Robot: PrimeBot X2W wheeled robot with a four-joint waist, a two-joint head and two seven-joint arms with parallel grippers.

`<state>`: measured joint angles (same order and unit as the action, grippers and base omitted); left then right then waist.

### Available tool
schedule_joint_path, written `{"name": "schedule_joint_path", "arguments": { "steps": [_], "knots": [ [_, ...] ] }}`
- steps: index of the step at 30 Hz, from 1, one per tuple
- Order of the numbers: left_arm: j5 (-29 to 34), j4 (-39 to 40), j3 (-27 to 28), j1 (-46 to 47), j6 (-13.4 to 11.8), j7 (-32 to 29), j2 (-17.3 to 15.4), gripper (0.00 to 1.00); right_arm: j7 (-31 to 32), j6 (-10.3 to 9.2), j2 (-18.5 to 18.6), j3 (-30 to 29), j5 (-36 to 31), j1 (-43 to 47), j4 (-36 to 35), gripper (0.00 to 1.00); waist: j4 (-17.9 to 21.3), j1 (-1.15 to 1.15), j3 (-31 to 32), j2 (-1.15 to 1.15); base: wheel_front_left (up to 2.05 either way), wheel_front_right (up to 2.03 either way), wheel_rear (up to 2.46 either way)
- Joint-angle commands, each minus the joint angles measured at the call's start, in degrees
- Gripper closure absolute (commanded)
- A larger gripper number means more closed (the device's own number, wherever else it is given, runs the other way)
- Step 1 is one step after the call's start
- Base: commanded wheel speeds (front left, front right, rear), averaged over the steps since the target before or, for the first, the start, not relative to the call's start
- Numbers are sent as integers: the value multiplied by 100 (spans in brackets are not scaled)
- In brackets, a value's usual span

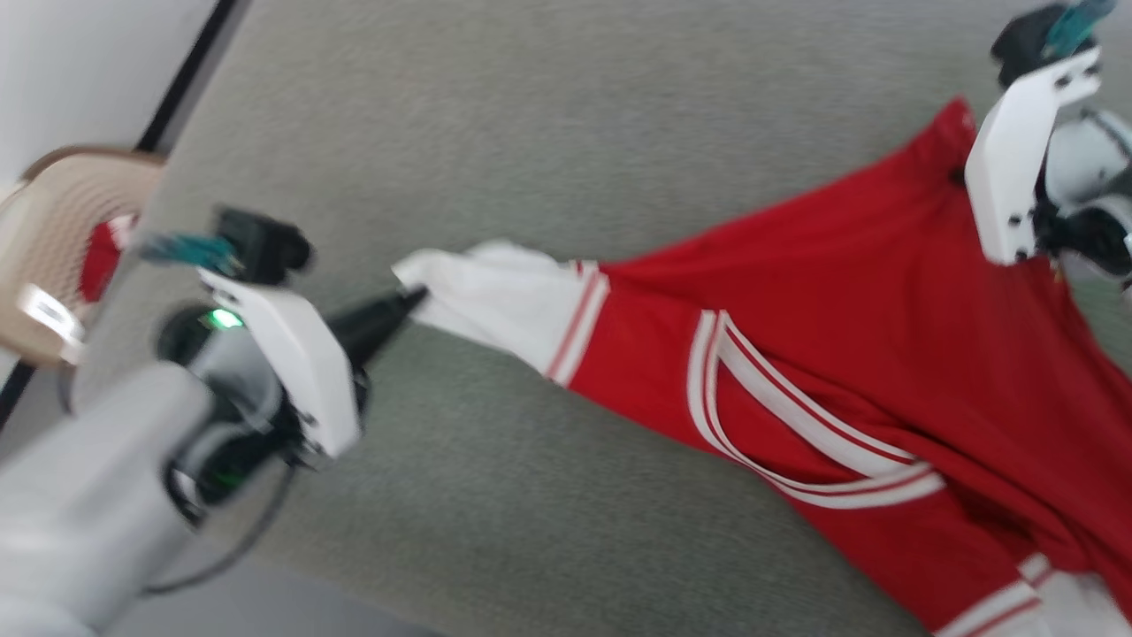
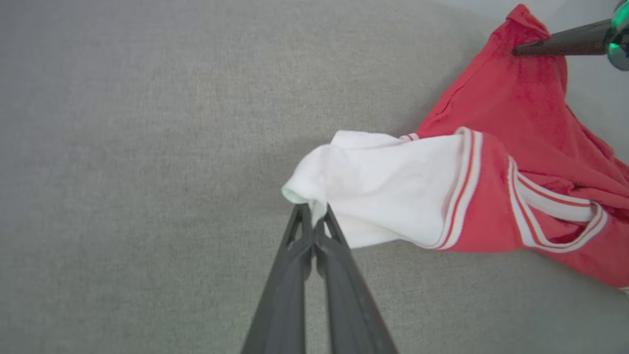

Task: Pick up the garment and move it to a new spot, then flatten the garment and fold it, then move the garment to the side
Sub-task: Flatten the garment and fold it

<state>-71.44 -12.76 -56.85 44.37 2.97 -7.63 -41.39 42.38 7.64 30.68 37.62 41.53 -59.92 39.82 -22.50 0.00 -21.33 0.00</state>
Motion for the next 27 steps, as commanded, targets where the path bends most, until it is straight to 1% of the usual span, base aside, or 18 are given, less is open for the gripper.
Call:
{"name": "schedule_joint_path", "arguments": {
  "steps": [1,3,4,9,14,17,19,21,24,26,27],
  "knots": [
    [56,74,106,214,-74,-116,-225,100,-199,-28,55,33,101,-142,-213,100,343,0,186,0,0,0,0],
    [80,144,183,387,-139,-252,-445,100,-353,-28,136,47,186,-154,-413,100,540,0,276,0,0,0,0],
    [80,144,183,387,-139,-252,-445,100,-353,-28,136,47,186,-154,-413,100,540,0,276,0,0,0,0],
    [150,346,368,858,-282,-633,-898,100,-611,-29,377,-51,348,-243,-902,100,985,0,488,0,0,0,0],
    [301,501,480,1333,-411,-1004,-1195,100,-806,-29,556,-267,416,-259,-1377,100,1358,0,719,0,0,0,0],
    [339,502,569,1610,-480,-1157,-1290,100,-864,-29,536,-472,521,-226,-1702,100,1538,0,846,0,0,0,0],
    [371,468,610,1796,-461,-1244,-1311,100,-822,-28,534,-664,587,-175,-1887,100,1626,0,909,0,0,0,0],
    [446,430,648,2006,-468,-1333,-1307,100,-770,-29,576,-805,555,-137,-2095,100,1695,0,965,0,0,0,0],
    [534,348,682,2274,-497,-1461,-1281,100,-668,-28,518,-1045,573,-53,-2394,100,1776,0,1030,0,0,0,0],
    [571,265,720,2426,-554,-1513,-1228,100,-591,-28,512,-1204,485,-24,-2537,100,1816,0,1062,0,0,0,0],
    [616,240,722,2508,-540,-1541,-1203,100,-533,-28,487,-1280,454,-9,-2590,100,1832,0,1070,0,0,0,0]
  ]
}}
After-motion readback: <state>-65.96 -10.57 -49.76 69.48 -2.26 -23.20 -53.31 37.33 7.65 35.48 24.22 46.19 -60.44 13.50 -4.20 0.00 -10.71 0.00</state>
